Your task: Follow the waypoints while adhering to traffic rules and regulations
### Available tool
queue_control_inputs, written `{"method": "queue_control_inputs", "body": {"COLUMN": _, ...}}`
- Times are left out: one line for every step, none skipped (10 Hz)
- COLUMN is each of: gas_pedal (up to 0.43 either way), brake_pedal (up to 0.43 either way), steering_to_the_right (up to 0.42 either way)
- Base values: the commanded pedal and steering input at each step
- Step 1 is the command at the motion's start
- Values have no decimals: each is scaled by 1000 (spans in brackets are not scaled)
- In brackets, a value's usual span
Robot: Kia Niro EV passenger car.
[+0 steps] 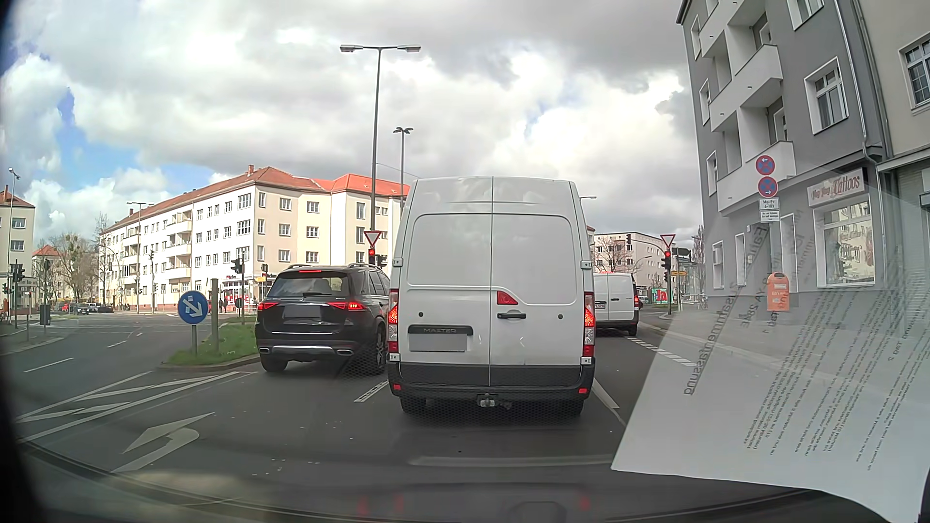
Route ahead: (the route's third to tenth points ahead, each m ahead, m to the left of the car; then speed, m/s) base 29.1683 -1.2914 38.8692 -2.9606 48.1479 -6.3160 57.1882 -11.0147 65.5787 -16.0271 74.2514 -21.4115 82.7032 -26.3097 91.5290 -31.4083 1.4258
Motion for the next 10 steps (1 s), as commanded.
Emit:
{"method": "queue_control_inputs", "body": {"gas_pedal": 0, "brake_pedal": 238, "steering_to_the_right": -11}}
{"method": "queue_control_inputs", "body": {"gas_pedal": 0, "brake_pedal": 238, "steering_to_the_right": -11}}
{"method": "queue_control_inputs", "body": {"gas_pedal": 0, "brake_pedal": 226, "steering_to_the_right": -10}}
{"method": "queue_control_inputs", "body": {"gas_pedal": 0, "brake_pedal": 226, "steering_to_the_right": -10}}
{"method": "queue_control_inputs", "body": {"gas_pedal": 0, "brake_pedal": 226, "steering_to_the_right": -10}}
{"method": "queue_control_inputs", "body": {"gas_pedal": 0, "brake_pedal": 226, "steering_to_the_right": -10}}
{"method": "queue_control_inputs", "body": {"gas_pedal": 0, "brake_pedal": 226, "steering_to_the_right": -10}}
{"method": "queue_control_inputs", "body": {"gas_pedal": 0, "brake_pedal": 226, "steering_to_the_right": -11}}
{"method": "queue_control_inputs", "body": {"gas_pedal": 0, "brake_pedal": 226, "steering_to_the_right": -11}}
{"method": "queue_control_inputs", "body": {"gas_pedal": 0, "brake_pedal": 226, "steering_to_the_right": -10}}
